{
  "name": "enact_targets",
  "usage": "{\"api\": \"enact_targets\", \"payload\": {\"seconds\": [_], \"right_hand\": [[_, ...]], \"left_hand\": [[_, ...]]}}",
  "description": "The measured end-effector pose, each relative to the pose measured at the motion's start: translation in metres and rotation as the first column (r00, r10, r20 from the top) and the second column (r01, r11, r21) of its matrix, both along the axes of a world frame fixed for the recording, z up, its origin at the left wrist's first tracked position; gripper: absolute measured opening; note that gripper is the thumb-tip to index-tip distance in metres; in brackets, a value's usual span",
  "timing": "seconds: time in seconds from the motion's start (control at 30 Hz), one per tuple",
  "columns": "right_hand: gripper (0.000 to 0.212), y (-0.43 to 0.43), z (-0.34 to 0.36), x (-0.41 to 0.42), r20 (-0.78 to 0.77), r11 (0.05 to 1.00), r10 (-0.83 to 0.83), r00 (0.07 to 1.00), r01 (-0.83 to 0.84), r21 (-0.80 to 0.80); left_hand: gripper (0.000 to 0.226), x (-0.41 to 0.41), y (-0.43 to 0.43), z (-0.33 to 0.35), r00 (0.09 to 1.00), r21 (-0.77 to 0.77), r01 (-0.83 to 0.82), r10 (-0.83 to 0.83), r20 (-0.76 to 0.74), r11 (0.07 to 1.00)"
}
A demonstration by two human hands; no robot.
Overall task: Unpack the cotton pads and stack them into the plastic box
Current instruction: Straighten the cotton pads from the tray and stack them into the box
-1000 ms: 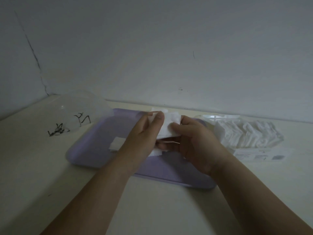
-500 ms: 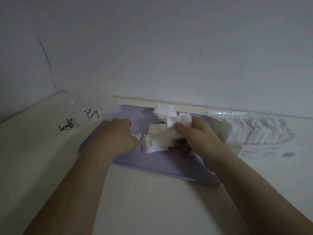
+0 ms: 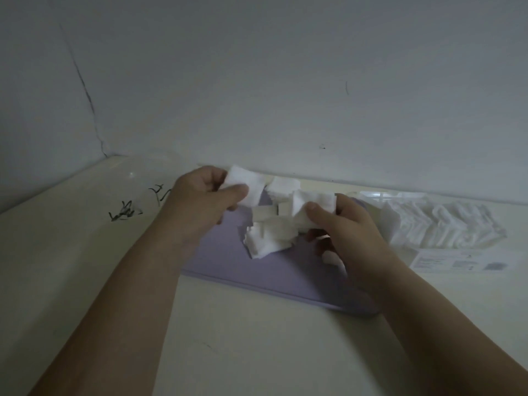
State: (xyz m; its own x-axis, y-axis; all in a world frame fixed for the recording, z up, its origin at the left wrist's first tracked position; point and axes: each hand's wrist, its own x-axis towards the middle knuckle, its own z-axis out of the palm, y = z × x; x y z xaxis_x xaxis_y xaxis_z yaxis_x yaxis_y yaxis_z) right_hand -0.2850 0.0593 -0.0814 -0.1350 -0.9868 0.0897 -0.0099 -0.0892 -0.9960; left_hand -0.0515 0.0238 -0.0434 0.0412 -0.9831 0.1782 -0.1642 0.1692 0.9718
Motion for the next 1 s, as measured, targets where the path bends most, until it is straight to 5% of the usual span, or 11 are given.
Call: {"api": "enact_targets", "payload": {"seconds": [0.1, 0.2, 0.33, 0.5, 0.7, 0.87, 1.0], "right_hand": [[0.019, 0.002, 0.003, 0.003, 0.062, 0.998, 0.054, 0.997, -0.052, -0.027], [0.015, 0.008, 0.006, 0.008, 0.116, 0.985, 0.172, 0.978, -0.168, -0.040], [0.025, 0.011, 0.008, 0.007, 0.121, 0.978, 0.209, 0.970, -0.204, -0.051], [0.022, 0.012, 0.010, 0.012, 0.182, 0.973, 0.230, 0.956, -0.223, -0.059], [0.035, 0.009, 0.012, 0.012, 0.324, 0.976, 0.204, 0.924, -0.216, 0.003], [0.027, 0.010, 0.009, 0.014, 0.227, 0.997, 0.076, 0.971, -0.080, 0.010], [0.010, 0.005, 0.007, 0.009, 0.237, 0.991, -0.123, 0.964, 0.130, -0.014]], "left_hand": [[0.006, -0.024, 0.012, 0.003, 0.942, 0.059, 0.261, -0.240, -0.234, 0.964], [0.011, -0.044, 0.017, -0.007, 0.927, 0.073, 0.346, -0.328, -0.180, 0.936], [0.008, -0.053, 0.017, -0.015, 0.965, 0.017, 0.263, -0.262, -0.029, 0.965], [0.009, -0.061, 0.018, -0.020, 0.980, 0.001, 0.132, -0.131, -0.147, 0.991], [0.014, -0.066, 0.018, -0.026, 0.992, -0.015, 0.079, -0.080, -0.096, 0.997], [0.010, -0.067, 0.015, -0.029, 0.997, -0.089, 0.025, -0.018, 0.074, 0.996], [0.035, -0.053, 0.003, -0.042, 0.837, -0.166, -0.105, 0.177, 0.517, 0.981]]}}
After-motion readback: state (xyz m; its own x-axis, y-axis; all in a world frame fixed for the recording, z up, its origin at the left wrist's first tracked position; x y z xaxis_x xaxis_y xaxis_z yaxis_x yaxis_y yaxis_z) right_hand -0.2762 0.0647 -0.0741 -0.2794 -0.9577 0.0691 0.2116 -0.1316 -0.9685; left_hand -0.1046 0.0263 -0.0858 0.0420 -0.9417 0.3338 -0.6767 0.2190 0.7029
